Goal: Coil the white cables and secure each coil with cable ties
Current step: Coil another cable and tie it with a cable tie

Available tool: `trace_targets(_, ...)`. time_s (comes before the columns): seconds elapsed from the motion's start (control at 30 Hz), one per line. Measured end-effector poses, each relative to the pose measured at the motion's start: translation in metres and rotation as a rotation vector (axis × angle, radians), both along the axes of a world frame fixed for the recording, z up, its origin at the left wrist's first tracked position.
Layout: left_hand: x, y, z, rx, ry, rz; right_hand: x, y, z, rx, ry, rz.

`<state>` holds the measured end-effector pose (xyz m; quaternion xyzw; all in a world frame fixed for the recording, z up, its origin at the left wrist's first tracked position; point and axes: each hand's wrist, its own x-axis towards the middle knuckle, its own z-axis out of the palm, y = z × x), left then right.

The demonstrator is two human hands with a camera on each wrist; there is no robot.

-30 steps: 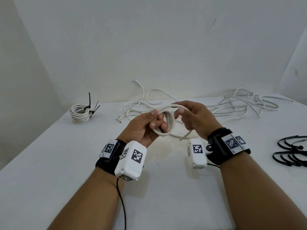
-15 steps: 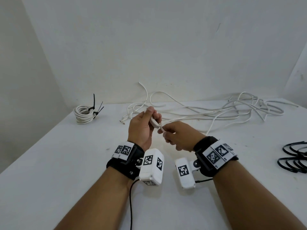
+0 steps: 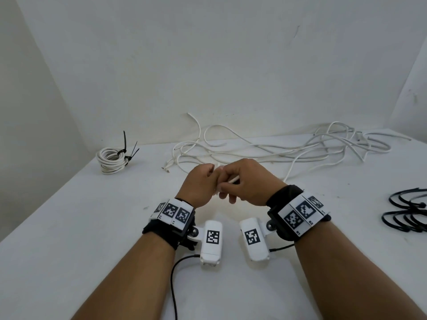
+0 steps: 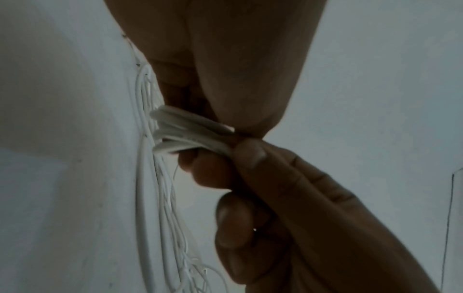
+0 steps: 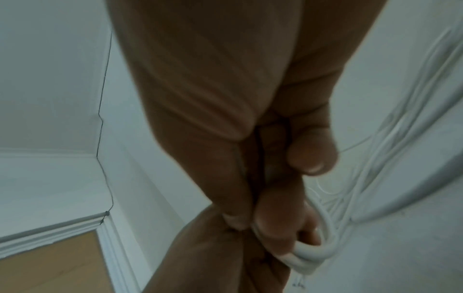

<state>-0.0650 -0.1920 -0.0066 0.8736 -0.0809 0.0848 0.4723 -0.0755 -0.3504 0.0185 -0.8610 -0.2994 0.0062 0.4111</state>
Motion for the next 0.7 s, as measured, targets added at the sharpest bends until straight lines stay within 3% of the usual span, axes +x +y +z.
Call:
trace_targets(0.23, -0.014, -0.009, 0.007, -0.298, 0.136, -0.118, 0.009, -0.004, -0.002, 0.212, -0.215, -0.13)
trace_targets(0.4, -0.016, -0.016, 0.011, -0.575, 0.198, -0.07, 0.015, -0.003, -0.009, 0.214, -0.381, -0.186)
trace_targets(0.5, -0.013, -0.011, 0.011, -0.609, 0.157, 0.019, 0.017, -0.002, -0.011, 0.262, -0.339, -0.133)
trace_targets(0.6, -0.01, -0.003, 0.014, -0.735, 0.169, 0.072, 0.011, -0.001, -0.011, 0.274, -0.132, -0.009)
trace_targets(0.7, -0.011, 0.0, 0.016, -0.803, 0.234, 0.008, 0.013, 0.001, -0.011, 0.288, -0.156, -0.046)
